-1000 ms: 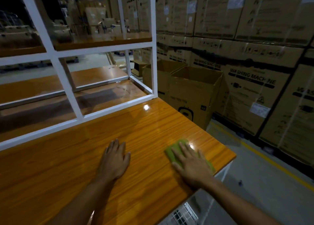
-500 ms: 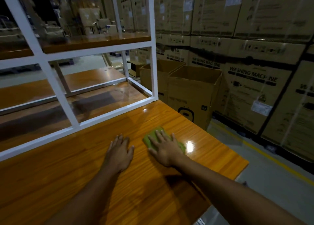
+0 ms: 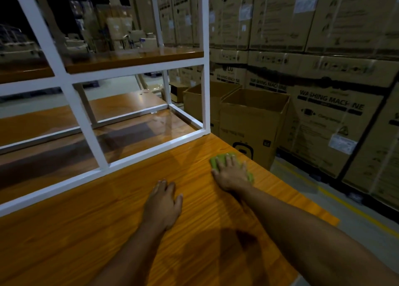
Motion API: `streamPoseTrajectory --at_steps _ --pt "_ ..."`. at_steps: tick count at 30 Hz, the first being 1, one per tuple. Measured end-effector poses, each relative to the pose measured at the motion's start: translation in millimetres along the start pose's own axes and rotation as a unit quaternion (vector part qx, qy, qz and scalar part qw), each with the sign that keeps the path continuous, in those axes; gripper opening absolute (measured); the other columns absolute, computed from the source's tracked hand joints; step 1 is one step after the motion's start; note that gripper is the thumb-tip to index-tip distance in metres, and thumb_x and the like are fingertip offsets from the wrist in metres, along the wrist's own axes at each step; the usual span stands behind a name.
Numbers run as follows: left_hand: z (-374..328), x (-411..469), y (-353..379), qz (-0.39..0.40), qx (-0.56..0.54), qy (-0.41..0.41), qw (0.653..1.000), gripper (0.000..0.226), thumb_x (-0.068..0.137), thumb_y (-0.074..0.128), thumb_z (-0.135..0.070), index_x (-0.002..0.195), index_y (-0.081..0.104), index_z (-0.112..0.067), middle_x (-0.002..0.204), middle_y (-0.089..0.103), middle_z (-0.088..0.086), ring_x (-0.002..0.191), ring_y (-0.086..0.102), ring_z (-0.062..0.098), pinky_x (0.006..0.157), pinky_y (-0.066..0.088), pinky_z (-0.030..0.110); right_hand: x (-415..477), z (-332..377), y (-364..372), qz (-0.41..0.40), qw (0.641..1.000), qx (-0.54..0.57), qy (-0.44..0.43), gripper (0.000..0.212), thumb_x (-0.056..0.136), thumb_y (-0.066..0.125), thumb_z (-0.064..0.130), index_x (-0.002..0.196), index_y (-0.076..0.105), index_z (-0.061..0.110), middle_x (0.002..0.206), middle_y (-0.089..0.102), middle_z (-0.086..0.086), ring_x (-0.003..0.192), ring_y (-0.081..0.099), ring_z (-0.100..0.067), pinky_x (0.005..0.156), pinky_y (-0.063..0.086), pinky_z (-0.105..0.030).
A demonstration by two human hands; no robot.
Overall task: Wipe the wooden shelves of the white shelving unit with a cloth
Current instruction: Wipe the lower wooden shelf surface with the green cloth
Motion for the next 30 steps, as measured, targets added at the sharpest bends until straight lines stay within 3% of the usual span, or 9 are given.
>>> streamPoseTrajectory --at_steps 4,7,9,13,18,24,30 --pt "4 5 3 0.018 0.001 0.005 1.0 0.059 0.1 0.032 -0.053 0.149 0.032 -0.021 0.161 0.021 0.007 0.149 0.012 0.025 0.118 0.021 0.04 -15 52 16 0.026 0.99 -0.047 -0.131 0.065 0.101 0.011 0.063 0.159 0.001 0.036 0.167 -0.007 -0.009 0.153 -0.011 -0.03 0.119 -0.006 -0.064" --pt "9 11 -2 0.053 0.012 0.026 0.998 0.062 0.1 0.026 -0.055 0.154 0.019 -0.026 0.163 0.008 0.004 0.15 0.002 0.022 0.12 0.01 0.039 -36 34 17 0.032 0.984 -0.048 -0.166 0.064 0.1 0.012 0.065 0.158 -0.002 0.042 0.167 -0.012 -0.002 0.153 -0.013 -0.025 0.119 -0.006 -0.063" --pt "13 18 -4 0.076 0.021 0.048 0.996 0.066 0.097 0.02 -0.062 0.155 0.012 -0.03 0.164 0.001 0.002 0.15 -0.003 0.021 0.12 0.003 0.039 -39 7 11 0.026 0.989 -0.047 -0.14 0.064 0.1 0.011 0.067 0.157 -0.003 0.043 0.165 -0.016 0.001 0.153 -0.014 -0.023 0.119 -0.006 -0.064" --pt "24 33 -1 0.082 0.032 0.075 0.993 0.098 0.071 -0.013 -0.083 0.155 0.005 -0.035 0.164 -0.005 0.0 0.15 -0.007 0.019 0.119 -0.002 0.04 -3 -31 -4 0.008 0.999 -0.02 -0.031 0.067 0.099 0.01 0.068 0.159 0.001 0.039 0.167 -0.012 -0.003 0.154 -0.01 -0.025 0.117 -0.007 -0.065" --pt "35 66 5 0.088 0.056 0.071 0.992 0.1 0.067 -0.019 -0.084 0.153 -0.008 -0.035 0.162 -0.014 -0.003 0.148 -0.014 0.017 0.12 -0.006 0.044 67 -17 -5 -0.006 1.0 -0.003 0.014 0.067 0.1 0.013 0.065 0.16 0.007 0.035 0.168 -0.004 -0.009 0.154 -0.008 -0.031 0.117 -0.01 -0.065" --pt "42 88 1 0.076 0.073 0.06 0.993 0.065 0.098 0.011 -0.058 0.155 0.0 -0.029 0.163 -0.007 -0.003 0.149 -0.008 0.017 0.122 -0.001 0.04 123 44 0 0.013 0.999 -0.016 -0.036 0.066 0.102 0.014 0.061 0.16 0.007 0.031 0.168 -0.004 -0.01 0.154 -0.009 -0.03 0.121 -0.006 -0.054" --pt "58 94 -10 0.035 0.057 0.004 0.998 0.059 0.102 0.02 -0.049 0.154 0.02 -0.021 0.163 0.011 0.004 0.15 0.006 0.021 0.121 0.007 0.039 76 83 19 0.046 0.969 -0.032 -0.241 0.065 0.102 0.015 0.064 0.159 0.003 0.037 0.168 -0.007 -0.003 0.154 -0.011 -0.023 0.123 -0.005 -0.051"
Point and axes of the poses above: each hand's wrist, its own x-axis towards the middle knuckle, its own y-axis out of the palm, z = x × y, the point moved 1 cm from there along x, towards the middle knuckle
